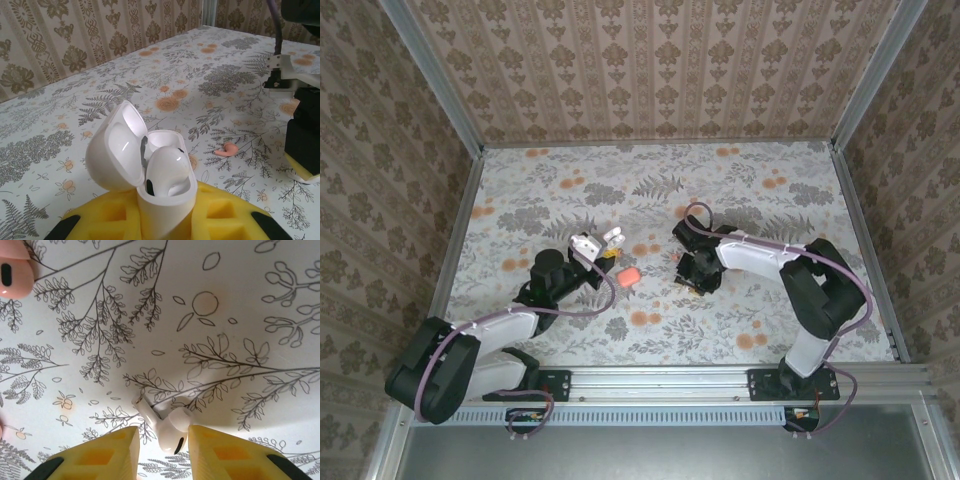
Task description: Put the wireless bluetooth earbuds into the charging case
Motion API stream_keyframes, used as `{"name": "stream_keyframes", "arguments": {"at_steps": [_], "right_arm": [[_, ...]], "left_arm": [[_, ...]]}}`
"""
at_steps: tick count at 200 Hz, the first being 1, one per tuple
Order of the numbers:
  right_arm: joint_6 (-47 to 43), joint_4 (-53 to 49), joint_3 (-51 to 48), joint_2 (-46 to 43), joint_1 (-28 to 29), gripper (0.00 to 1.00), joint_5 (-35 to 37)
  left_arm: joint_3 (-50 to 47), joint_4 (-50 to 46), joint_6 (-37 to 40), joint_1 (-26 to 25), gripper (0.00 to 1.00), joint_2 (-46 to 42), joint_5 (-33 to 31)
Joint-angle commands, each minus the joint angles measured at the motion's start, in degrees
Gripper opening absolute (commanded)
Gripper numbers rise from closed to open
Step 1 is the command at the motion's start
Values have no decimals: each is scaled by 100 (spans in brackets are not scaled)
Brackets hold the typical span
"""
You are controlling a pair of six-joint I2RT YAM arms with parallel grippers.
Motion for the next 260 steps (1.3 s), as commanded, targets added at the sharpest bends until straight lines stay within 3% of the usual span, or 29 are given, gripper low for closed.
{"name": "stream_keyframes", "arguments": {"at_steps": [1,45,77,184,213,260], "right_arm": [[-205,-102,260,137,25,32,191],[-354,-455,466,359,70,30,254],[-409,-565,569,507,70,34,302],[-1058,-980,817,500,138,24,424],[-1952,-1298,1033,447,275,23,421],[-4570,-1803,1403,449,334,21,399]], "left_arm": [[-26,-24,43,49,1,-102,10],[-18,-40,50,59,1,-101,10],[-9,-58,56,68,1,-110,10],[18,-163,69,77,1,-163,10],[20,-181,63,77,1,-172,11],[-22,-243,-94,94,1,-335,-457]]}}
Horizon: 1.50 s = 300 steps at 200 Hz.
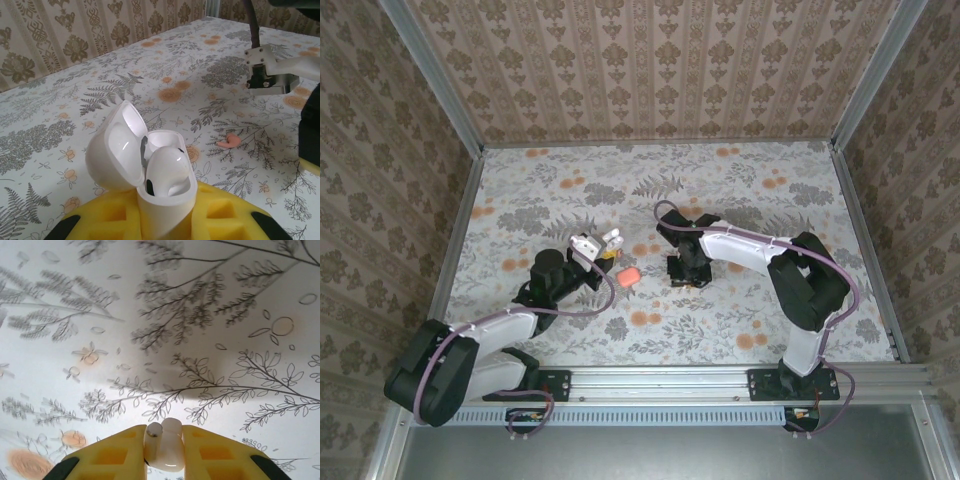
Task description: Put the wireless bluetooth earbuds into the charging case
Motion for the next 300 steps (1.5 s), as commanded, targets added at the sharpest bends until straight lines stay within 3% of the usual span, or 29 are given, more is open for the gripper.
{"name": "stream_keyframes", "arguments": {"at_steps": [1,31,72,120,207,269,300], "right_arm": [[-1885,-579,290,-48,19,21,73],[-3497,-682,464,-5,49,24,-84],[-4732,-423,380,64,317,22,120],[-5560,-225,217,234,737,22,442],[-5666,256,-407,231,1152,27,436],[-5475,286,-469,-1,1206,39,623],[-4907,222,-459,-506,1202,49,763]], "left_arm": [[-24,24,-102,60,1,-239,-406],[-26,-373,-231,167,0,-583,-1132],[-117,-915,-570,382,1,-1097,-1874],[-159,-997,-775,731,1,-1308,-1690],[-42,-1071,-837,788,1,-1172,-1477],[-53,-1301,-892,785,1,-1291,-1452],[-38,-1260,-927,785,1,-1218,-1354]]}}
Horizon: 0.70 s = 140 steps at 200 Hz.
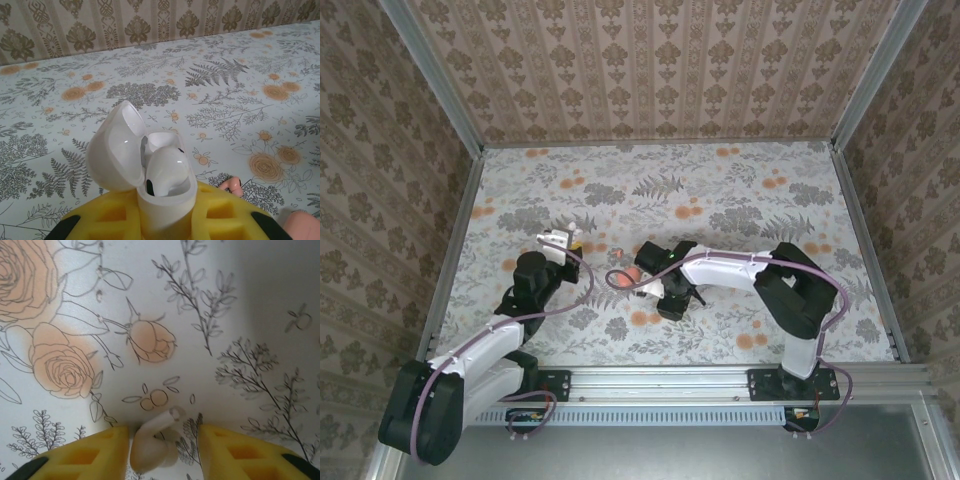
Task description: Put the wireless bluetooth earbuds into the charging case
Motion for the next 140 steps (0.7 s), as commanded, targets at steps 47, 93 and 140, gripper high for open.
{"name": "stream_keyframes", "arguments": {"at_steps": [47,93,140], "right_arm": [[2920,-77,249,-1233,-25,54,255],[5988,-413,-15,-1679,-253,51,130],[9409,472,-1016,-2115,-419,49,-646]], "left_arm": [[190,296,-271,35,1,458,552],[226,222,-221,-102,1,443,640],[286,128,-51,-227,1,482,570]]}}
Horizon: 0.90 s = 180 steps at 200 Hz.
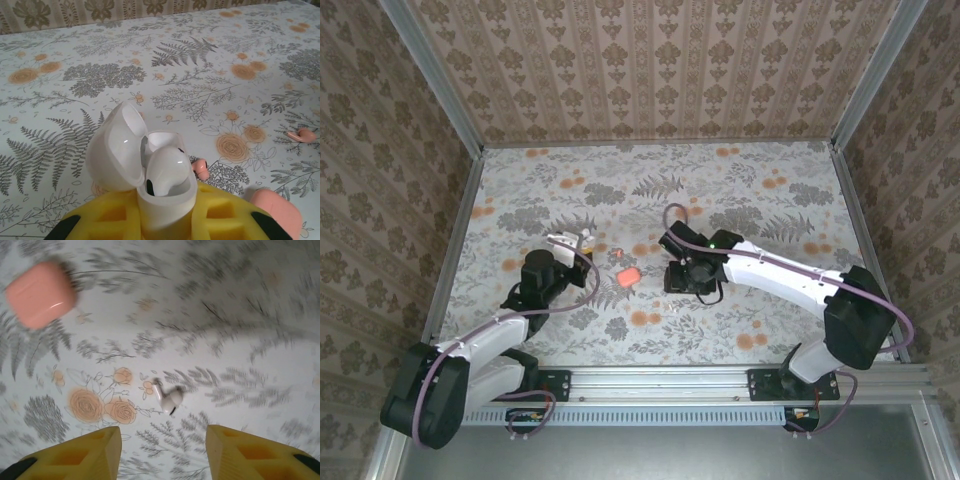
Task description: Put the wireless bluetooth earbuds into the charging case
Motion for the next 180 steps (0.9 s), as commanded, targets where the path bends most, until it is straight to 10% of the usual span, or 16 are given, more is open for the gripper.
{"name": "stream_keyframes", "arguments": {"at_steps": [1,180], "right_arm": [[2493,605,-630,-309,-17,49,-552],[4953,2836,-1928,432,52,37,-629]], "left_arm": [[195,75,107,-31,1,-44,35],[296,27,60,381,1,-51,-46]]}}
